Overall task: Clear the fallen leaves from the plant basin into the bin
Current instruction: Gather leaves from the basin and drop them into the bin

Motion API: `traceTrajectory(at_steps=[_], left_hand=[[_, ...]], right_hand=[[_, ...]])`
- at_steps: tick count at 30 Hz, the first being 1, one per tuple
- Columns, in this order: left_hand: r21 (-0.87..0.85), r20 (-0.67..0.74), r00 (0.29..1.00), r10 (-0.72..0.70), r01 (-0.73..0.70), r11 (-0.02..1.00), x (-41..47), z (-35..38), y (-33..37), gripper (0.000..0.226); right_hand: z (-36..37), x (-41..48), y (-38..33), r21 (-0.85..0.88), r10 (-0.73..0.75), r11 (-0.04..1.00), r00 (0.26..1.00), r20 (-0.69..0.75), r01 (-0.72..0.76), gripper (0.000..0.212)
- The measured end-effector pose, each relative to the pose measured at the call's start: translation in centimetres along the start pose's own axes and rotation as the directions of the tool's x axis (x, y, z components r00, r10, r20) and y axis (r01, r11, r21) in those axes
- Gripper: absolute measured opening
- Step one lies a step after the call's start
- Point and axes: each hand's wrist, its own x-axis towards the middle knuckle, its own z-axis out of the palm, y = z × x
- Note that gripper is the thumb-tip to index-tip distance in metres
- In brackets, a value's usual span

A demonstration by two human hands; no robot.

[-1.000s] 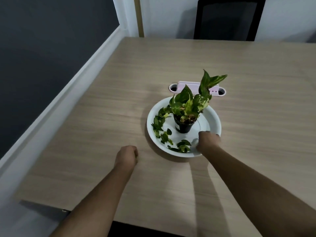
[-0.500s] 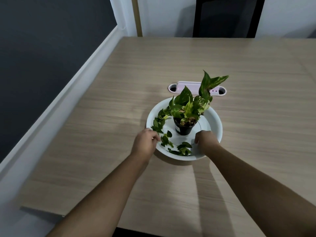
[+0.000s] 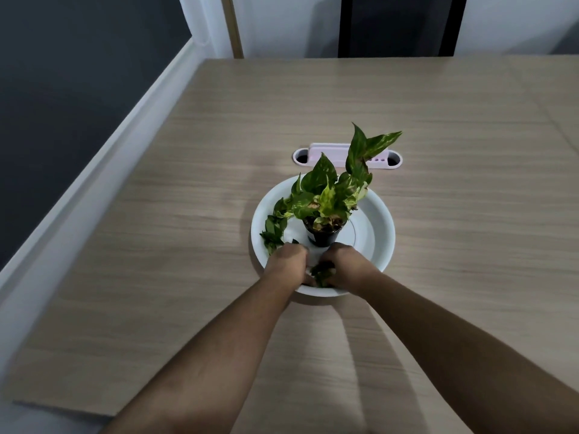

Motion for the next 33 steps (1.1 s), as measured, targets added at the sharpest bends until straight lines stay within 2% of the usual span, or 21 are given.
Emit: traceTrajectory(at_steps=[5,10,15,20,22,25,29,33], left_hand=[[0.001,-0.010,1.000,-0.007,0.007,1.000,0.7,0.4,0.1,0.016],[-0.150,0.019,0.999,-0.050,0.052,0.987,0.7,0.5,-0.2,0.022],[-0.137,-0.031,0.999,0.016,-0.020,0.990,0.3,0.4,-0.5,0.025],[-0.170,-0.053,0.998,0.036,-0.044,0.984,-0.1,0.2,0.0,0.014],[-0.135,-0.051,0.998,0.033,-0.039,0.990,-0.3,0.2,0.5,0.020],[0.022,-0.070,0.993,0.090,-0.089,0.996,-0.3,0.6,1.1,0.033],[0.186,-0.050,0.995,0.089,-0.079,0.979,-0.1,0.9,1.8,0.028],[0.123,-0.055,0.992,0.115,-0.107,0.987,0.0,1.3,2.2,0.014]], right_hand=[[0.4,0.4,0.4,-0.010,-0.107,0.994,0.994,-0.008,0.107,0.027],[0.3,0.6,0.7,-0.008,-0.023,1.000,1.000,0.007,0.024,0.019],[0.2,0.8,1.1,0.097,0.085,0.992,0.991,-0.103,-0.075,0.021],[-0.7,0.4,1.9,0.190,0.173,0.971,0.972,-0.157,-0.143,0.023],[-1.0,0.2,2.1,0.213,0.189,0.965,0.967,-0.171,-0.151,0.023],[-1.3,-0.2,2.3,0.244,0.202,0.958,0.960,-0.191,-0.153,0.025],[-1.7,-0.5,2.4,0.266,0.195,0.954,0.958,-0.211,-0.136,0.024],[-1.7,-0.7,2.5,0.267,0.200,0.954,0.955,-0.219,-0.139,0.022]])
